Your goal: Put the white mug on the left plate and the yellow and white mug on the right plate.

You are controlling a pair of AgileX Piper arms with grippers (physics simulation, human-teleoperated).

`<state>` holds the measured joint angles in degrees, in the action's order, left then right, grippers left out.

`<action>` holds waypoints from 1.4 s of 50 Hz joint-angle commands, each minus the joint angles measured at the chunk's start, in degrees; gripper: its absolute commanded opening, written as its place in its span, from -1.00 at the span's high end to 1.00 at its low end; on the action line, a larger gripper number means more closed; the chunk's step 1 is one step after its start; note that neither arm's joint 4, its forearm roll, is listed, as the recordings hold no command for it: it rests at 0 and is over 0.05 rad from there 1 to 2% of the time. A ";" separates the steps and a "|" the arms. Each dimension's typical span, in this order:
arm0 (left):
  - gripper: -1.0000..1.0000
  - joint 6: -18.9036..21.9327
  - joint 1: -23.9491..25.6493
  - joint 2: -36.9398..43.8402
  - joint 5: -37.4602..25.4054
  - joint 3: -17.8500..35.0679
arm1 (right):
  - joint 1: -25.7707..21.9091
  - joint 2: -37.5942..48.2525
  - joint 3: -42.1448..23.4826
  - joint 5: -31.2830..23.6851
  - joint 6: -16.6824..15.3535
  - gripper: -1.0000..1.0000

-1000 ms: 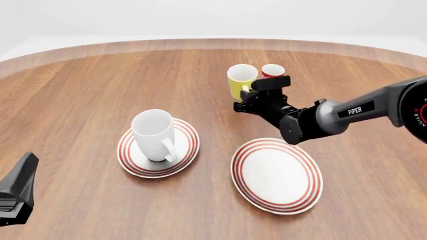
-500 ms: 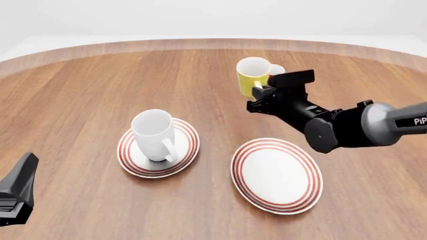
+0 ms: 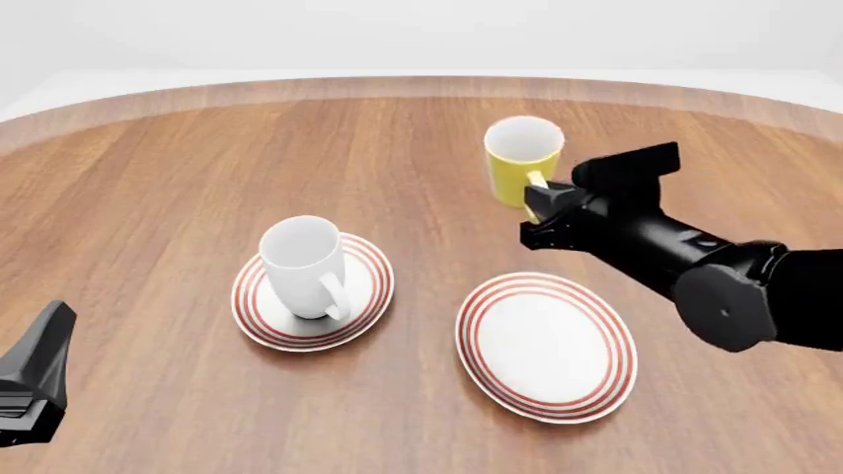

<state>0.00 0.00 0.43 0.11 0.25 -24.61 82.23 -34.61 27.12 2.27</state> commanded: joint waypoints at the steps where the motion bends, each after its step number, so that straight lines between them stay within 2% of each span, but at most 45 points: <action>1: -1.00 0.00 0.00 0.00 0.00 0.00 | -0.79 -10.94 6.88 -4.18 -0.71 1.00; 5: -1.00 0.00 0.00 0.00 0.00 0.00 | -0.87 -16.72 10.09 -5.85 0.68 1.00; 20: -1.00 0.00 0.00 0.00 0.00 0.00 | -1.09 -33.00 19.63 -11.10 1.84 1.00; 39: -1.00 0.00 0.00 0.00 0.00 0.00 | -1.56 -38.15 24.09 -11.78 3.24 1.00; 52: -1.00 0.00 0.00 0.00 0.00 0.00 | -1.48 -44.71 26.54 -16.63 3.73 1.00; 70: -1.00 0.00 0.00 0.00 0.00 0.00 | -3.24 -38.58 29.82 -10.09 5.50 1.00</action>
<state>0.00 0.00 0.43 0.11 0.25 -27.00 41.76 -6.06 14.71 6.52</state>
